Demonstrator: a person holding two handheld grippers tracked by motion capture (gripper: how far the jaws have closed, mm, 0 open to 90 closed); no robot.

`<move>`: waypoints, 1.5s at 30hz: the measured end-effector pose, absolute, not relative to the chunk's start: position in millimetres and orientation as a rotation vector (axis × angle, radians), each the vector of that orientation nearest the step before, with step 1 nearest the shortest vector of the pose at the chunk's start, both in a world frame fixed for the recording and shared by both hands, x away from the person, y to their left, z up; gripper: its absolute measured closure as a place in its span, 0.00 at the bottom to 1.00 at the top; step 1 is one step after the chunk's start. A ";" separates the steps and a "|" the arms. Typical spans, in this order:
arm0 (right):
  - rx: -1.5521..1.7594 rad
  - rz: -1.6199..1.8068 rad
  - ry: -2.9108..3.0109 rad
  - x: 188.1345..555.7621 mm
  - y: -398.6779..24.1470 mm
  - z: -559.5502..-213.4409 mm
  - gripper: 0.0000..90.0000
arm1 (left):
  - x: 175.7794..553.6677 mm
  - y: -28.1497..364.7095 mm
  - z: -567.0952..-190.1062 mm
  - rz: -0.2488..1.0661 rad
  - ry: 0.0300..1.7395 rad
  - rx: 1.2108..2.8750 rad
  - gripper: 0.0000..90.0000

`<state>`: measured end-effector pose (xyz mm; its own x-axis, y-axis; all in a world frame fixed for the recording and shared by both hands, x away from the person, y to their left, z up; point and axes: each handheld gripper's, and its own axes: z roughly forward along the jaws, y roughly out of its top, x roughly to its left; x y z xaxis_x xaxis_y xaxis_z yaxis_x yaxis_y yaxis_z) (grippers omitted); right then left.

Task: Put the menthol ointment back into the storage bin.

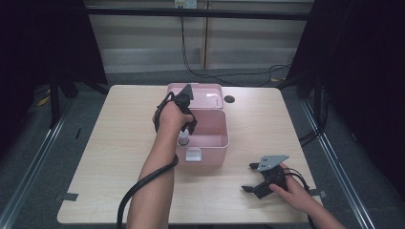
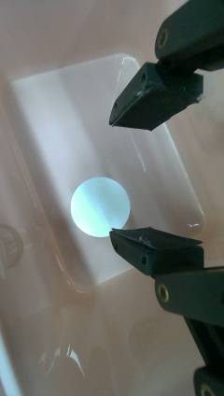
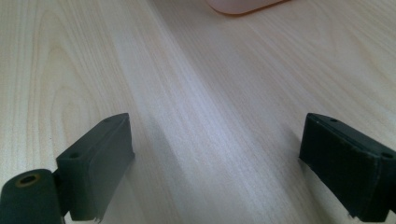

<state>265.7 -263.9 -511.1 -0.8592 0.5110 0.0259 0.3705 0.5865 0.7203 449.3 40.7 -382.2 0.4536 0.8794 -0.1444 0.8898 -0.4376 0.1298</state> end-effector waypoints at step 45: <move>0.742 1.133 2.632 265.6 -263.8 -511.2 0.10 | 416.3 64.8 -323.2 -0.107 1.316 2.581 0.27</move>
<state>265.6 -263.8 -511.2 -0.8589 0.5113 0.0297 0.3729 0.5847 0.7205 416.3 64.8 -323.2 0.5912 0.7876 -0.1739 0.8053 -0.5645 0.1810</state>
